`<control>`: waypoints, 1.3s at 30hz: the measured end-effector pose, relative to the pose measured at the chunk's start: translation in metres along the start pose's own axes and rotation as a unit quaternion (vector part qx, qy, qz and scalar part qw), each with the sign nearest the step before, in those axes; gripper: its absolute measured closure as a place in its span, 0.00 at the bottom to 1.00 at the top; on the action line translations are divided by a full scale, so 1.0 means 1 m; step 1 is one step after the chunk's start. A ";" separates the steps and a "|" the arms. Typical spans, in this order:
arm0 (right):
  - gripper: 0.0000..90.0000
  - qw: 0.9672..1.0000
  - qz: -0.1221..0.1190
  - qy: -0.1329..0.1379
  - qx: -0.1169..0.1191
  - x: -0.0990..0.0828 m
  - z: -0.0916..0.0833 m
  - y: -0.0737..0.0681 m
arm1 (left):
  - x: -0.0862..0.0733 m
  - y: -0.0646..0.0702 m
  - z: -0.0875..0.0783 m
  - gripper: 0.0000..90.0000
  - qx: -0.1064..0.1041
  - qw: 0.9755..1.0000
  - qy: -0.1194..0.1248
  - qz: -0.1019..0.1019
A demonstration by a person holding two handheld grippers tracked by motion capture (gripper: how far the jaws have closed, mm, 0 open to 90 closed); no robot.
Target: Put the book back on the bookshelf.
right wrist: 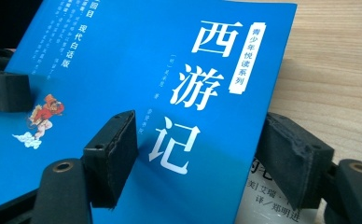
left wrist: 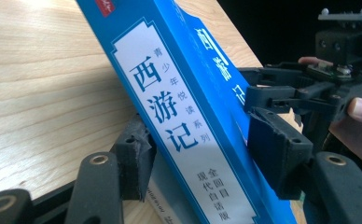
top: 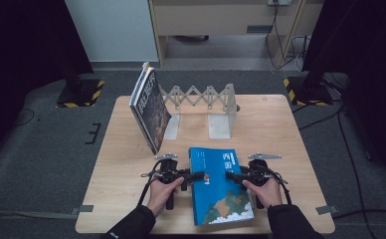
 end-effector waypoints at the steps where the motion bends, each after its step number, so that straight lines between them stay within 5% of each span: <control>1: 0.33 1.000 -0.002 0.000 -0.001 0.000 0.000 0.000 | 0.000 0.000 0.000 0.47 0.001 1.000 -0.001 0.000; 14: 0.33 1.000 -0.005 -0.002 -0.001 0.000 -0.001 0.001 | 0.003 0.004 0.010 0.47 0.012 1.000 -0.018 0.002; 30: 0.34 1.000 -0.014 -0.011 0.010 -0.002 -0.005 0.003 | 0.002 0.002 0.014 0.51 0.001 1.000 -0.020 0.001; 34: 0.34 1.000 -0.009 -0.015 0.017 -0.006 -0.008 0.002 | 0.003 0.003 0.013 0.51 0.001 1.000 -0.020 0.000; 39: 0.37 0.999 0.025 -0.021 0.026 -0.006 -0.006 0.001 | 0.005 0.005 0.010 0.53 0.005 1.000 -0.021 0.001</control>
Point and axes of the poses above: each handheld gripper's, and its own axes: z roughly forward along the jaws, x roughly out of its top, y roughly to its right, the point moved 7 cm from there along z, roughly forward along the jaws, and after that the axes turned 5 degrees about x, right-handed, at the moved point
